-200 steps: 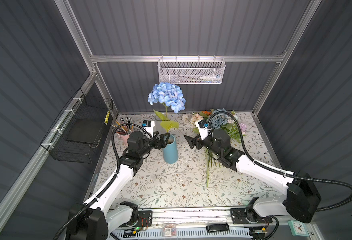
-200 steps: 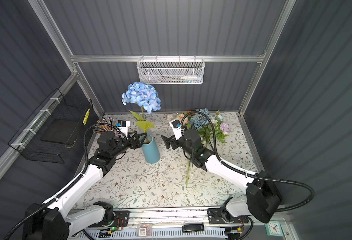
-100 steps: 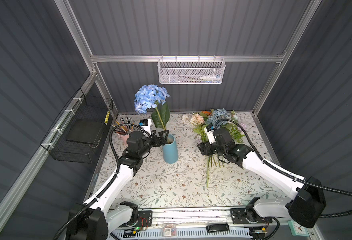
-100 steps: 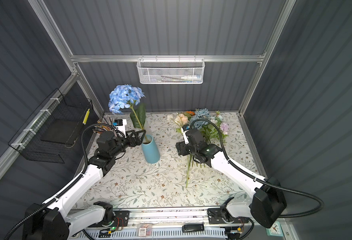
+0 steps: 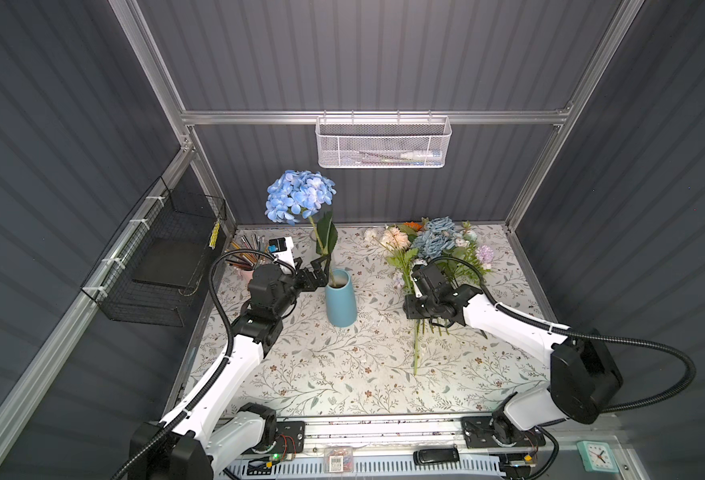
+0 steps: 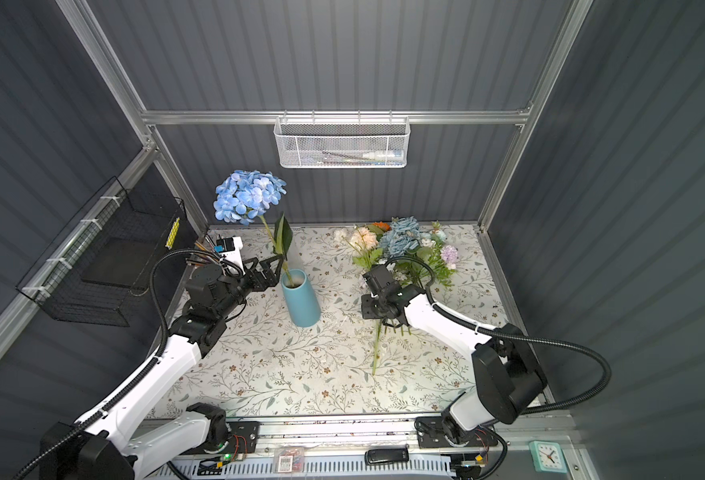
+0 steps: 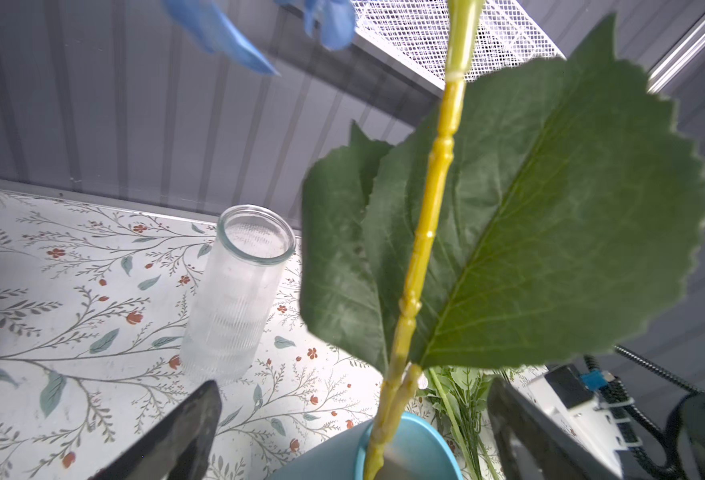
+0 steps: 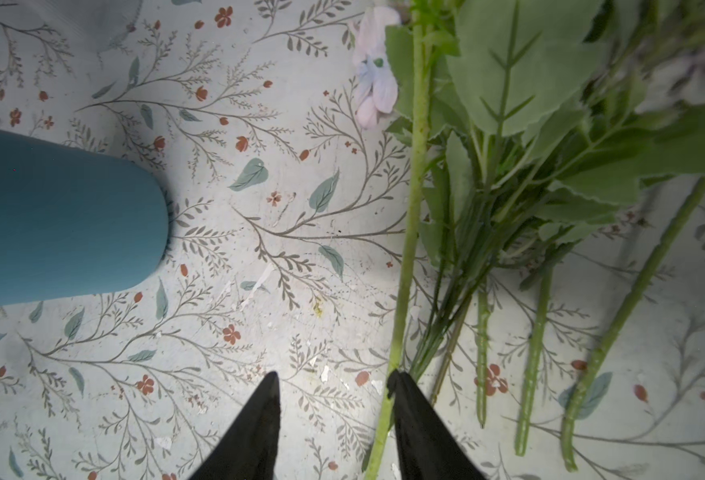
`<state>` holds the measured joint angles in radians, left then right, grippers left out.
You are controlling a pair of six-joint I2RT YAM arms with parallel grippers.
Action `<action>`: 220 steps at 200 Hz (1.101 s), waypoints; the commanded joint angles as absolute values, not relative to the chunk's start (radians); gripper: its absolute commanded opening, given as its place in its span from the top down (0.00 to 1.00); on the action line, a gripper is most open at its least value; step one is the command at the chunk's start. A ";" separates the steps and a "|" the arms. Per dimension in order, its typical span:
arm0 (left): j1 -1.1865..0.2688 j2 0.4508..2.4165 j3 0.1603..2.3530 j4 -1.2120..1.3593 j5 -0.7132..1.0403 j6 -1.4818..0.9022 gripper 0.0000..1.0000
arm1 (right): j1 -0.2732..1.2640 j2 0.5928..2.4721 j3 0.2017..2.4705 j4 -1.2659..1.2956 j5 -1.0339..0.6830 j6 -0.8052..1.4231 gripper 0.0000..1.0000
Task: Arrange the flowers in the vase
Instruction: 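Release the hydrangea and move the right gripper back to grasp a white poppy stem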
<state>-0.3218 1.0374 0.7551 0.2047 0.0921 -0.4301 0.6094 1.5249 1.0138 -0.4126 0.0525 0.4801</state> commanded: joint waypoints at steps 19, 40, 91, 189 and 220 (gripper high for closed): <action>-0.325 1.002 0.756 0.146 0.036 -0.397 0.00 | 0.588 1.591 1.015 -0.351 0.066 0.518 0.61; -0.326 1.005 0.755 0.149 0.036 -0.404 0.00 | 0.579 1.624 1.011 -0.330 0.083 0.522 0.63; -0.325 1.026 0.757 0.168 0.044 -0.423 0.00 | 0.574 1.678 1.019 -0.307 0.086 0.548 0.67; -0.325 1.011 0.739 0.170 0.039 -0.443 0.00 | 0.574 1.619 0.995 -0.325 0.159 0.487 0.64; -0.325 1.015 0.746 0.164 0.044 -0.443 0.00 | 0.575 1.680 1.028 -0.297 0.135 0.492 0.65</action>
